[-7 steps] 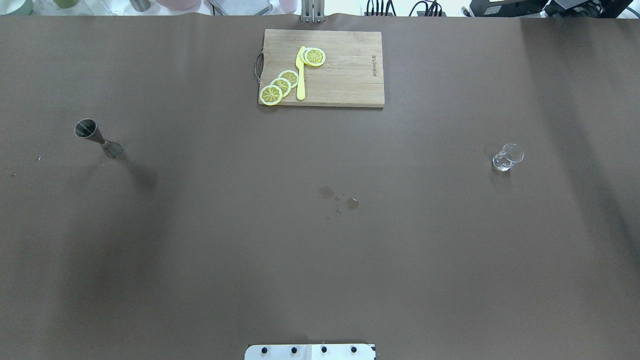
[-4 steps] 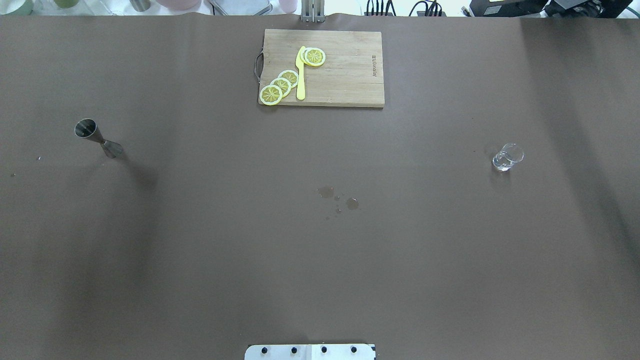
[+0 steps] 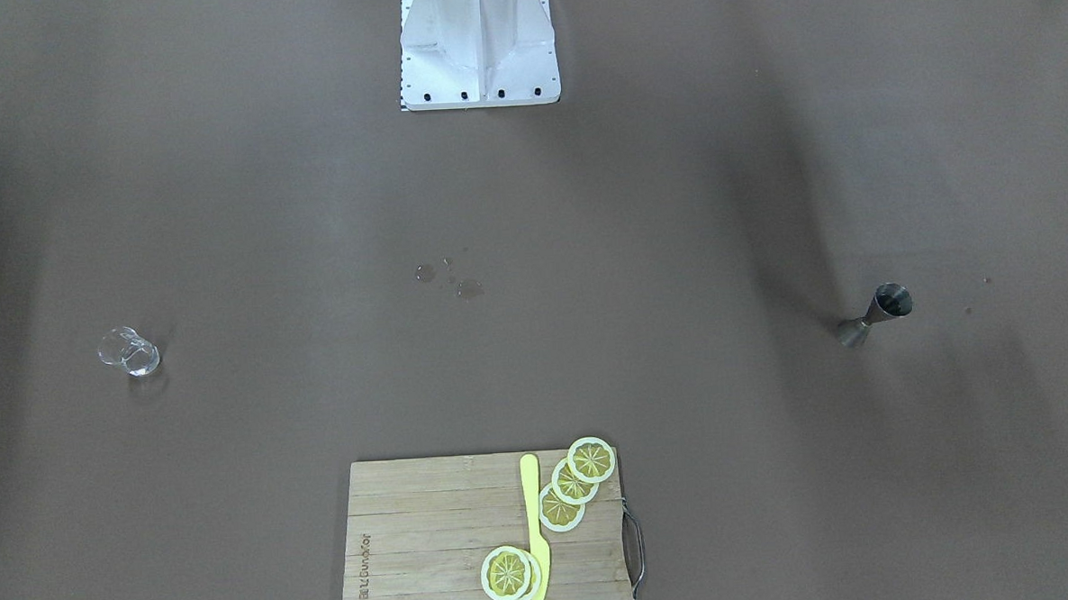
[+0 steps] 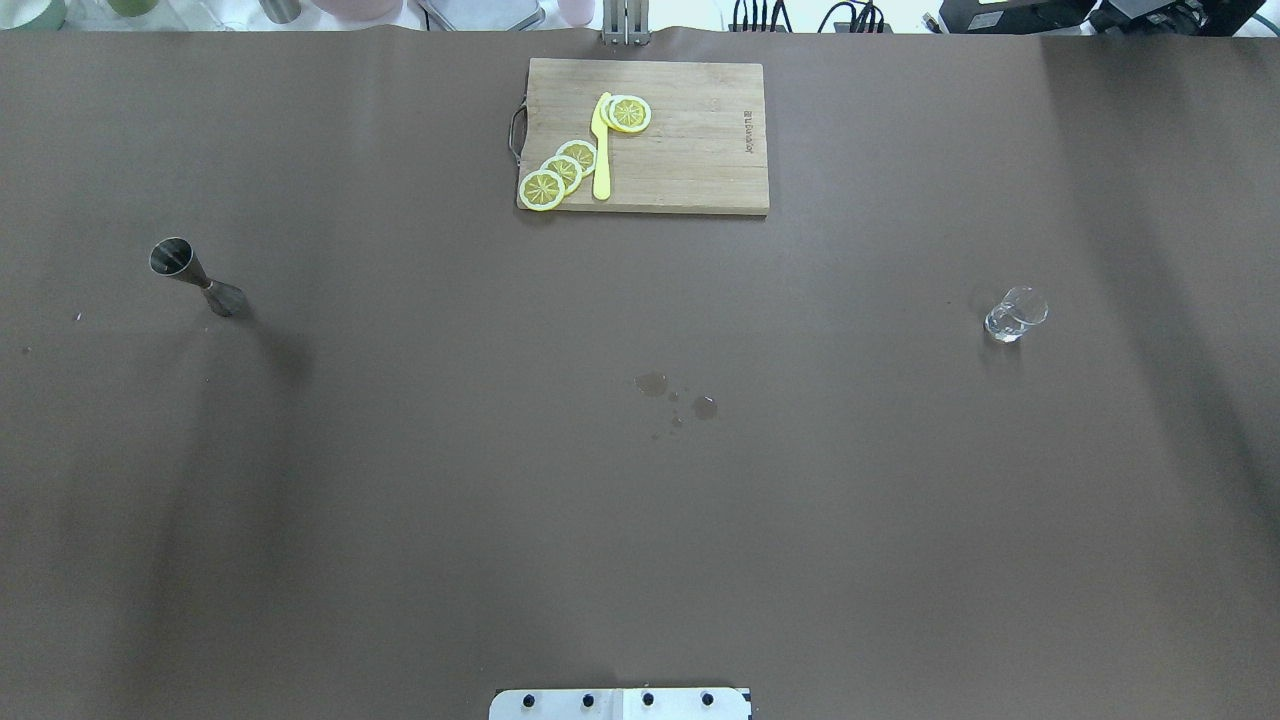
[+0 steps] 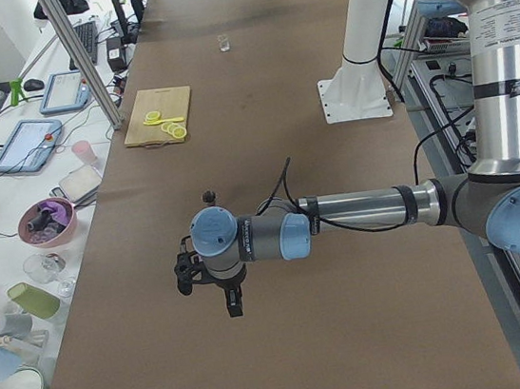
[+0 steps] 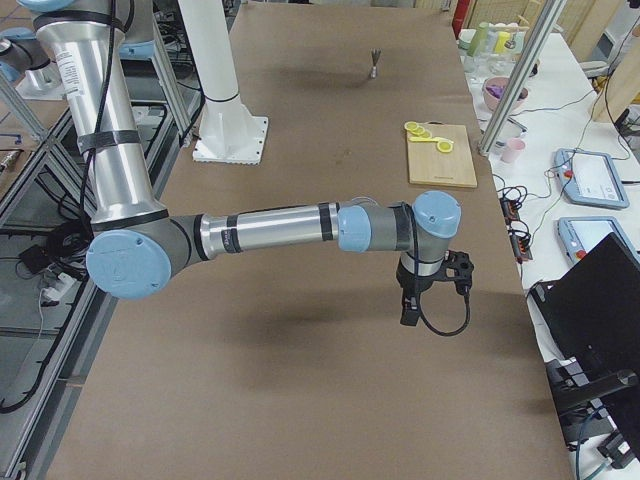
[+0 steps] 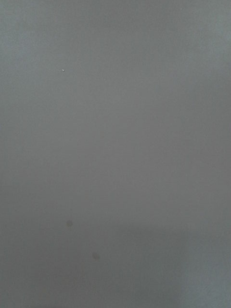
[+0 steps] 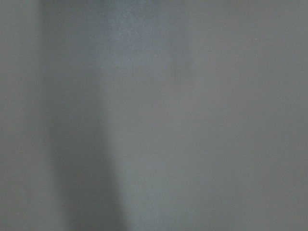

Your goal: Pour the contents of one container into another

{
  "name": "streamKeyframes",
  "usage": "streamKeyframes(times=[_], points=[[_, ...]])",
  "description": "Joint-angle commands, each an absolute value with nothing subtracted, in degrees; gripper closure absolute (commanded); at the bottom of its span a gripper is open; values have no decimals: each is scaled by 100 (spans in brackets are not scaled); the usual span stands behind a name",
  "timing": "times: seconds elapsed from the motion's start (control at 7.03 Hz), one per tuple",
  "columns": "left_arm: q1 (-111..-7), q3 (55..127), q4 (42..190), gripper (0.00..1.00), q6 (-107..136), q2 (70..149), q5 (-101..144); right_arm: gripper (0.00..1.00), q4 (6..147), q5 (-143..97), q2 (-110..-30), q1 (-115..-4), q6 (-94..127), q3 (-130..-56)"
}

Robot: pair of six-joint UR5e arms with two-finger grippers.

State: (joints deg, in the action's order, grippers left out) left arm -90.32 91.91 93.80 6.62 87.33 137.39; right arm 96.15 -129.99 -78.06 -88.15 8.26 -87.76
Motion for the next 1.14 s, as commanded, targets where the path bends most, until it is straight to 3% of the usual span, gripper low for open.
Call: streamKeyframes(times=[0.0, 1.0], points=[[-9035, 9106, 9439, 1, 668, 8728, 13746, 0, 9615, -12999, -7857, -8815, 826, -8815], [-9035, 9009, 9431, 1, 686, 8815, 13746, 0, 9615, -13025, -7857, -8815, 826, -8877]])
